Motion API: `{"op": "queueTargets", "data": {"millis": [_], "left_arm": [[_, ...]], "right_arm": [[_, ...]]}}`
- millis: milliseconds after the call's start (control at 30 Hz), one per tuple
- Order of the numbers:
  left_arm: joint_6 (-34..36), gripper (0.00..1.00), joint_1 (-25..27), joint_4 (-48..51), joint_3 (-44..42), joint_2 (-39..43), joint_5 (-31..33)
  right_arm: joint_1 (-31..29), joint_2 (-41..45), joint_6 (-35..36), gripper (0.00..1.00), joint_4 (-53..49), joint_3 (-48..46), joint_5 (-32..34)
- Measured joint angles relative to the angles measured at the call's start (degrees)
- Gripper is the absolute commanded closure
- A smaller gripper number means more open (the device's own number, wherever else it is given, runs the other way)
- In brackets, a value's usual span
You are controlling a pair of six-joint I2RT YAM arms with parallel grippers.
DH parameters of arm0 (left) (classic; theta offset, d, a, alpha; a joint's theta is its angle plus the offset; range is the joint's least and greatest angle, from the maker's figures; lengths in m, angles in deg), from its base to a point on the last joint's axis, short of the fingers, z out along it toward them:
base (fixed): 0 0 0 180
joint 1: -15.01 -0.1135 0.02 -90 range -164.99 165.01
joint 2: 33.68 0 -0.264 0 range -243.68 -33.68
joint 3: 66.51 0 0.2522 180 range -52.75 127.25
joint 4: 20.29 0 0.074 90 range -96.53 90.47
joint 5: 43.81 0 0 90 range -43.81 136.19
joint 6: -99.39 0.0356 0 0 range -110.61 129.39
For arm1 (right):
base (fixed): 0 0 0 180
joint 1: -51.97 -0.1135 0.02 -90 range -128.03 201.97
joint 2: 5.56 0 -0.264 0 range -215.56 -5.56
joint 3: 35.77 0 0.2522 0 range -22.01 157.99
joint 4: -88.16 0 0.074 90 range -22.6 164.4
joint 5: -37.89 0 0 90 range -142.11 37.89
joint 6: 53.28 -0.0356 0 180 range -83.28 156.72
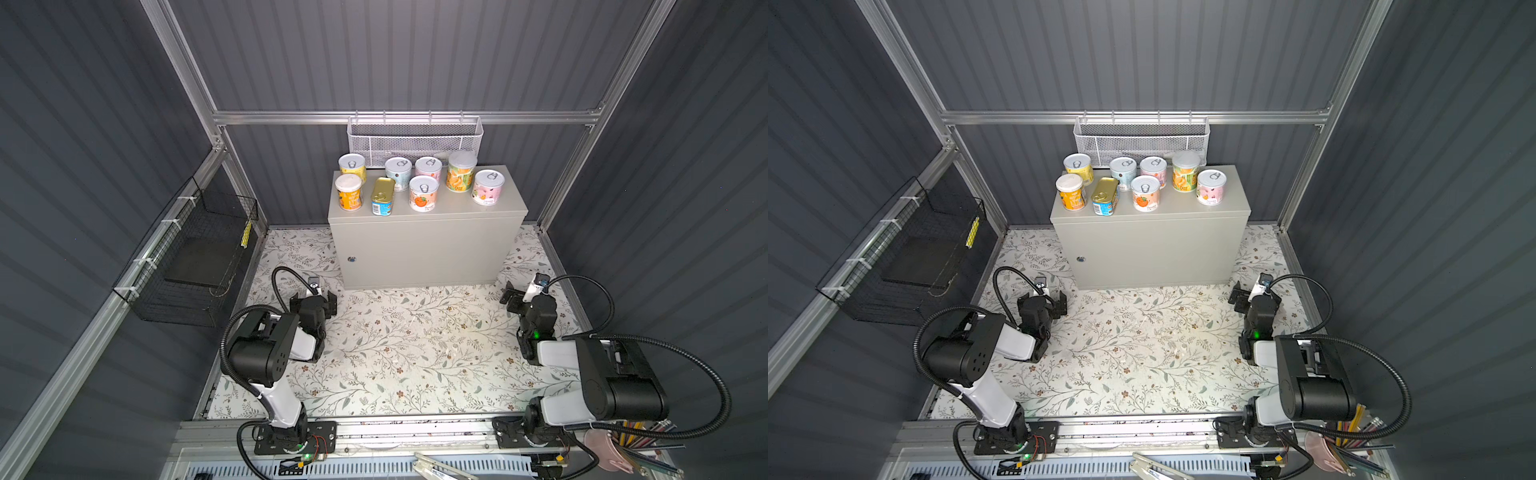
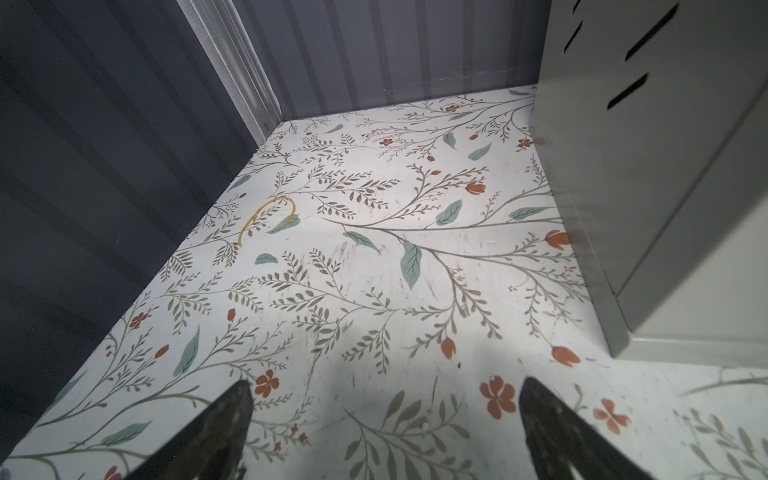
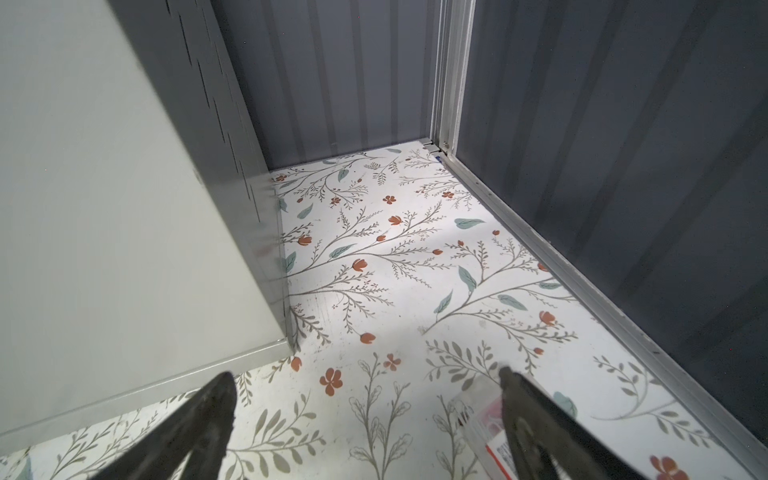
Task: Place and organize the canned foods onto the counter
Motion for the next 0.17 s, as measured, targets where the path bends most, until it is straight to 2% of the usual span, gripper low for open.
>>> {"op": "queueTargets", "data": {"millis": [167], "left_arm": [[0.0,0.0,0.0,0.0,0.0,0.0,0.0]], "right_arm": [[0.0,0.0,0.0,0.01,0.0,0.2,-0.2]]}}
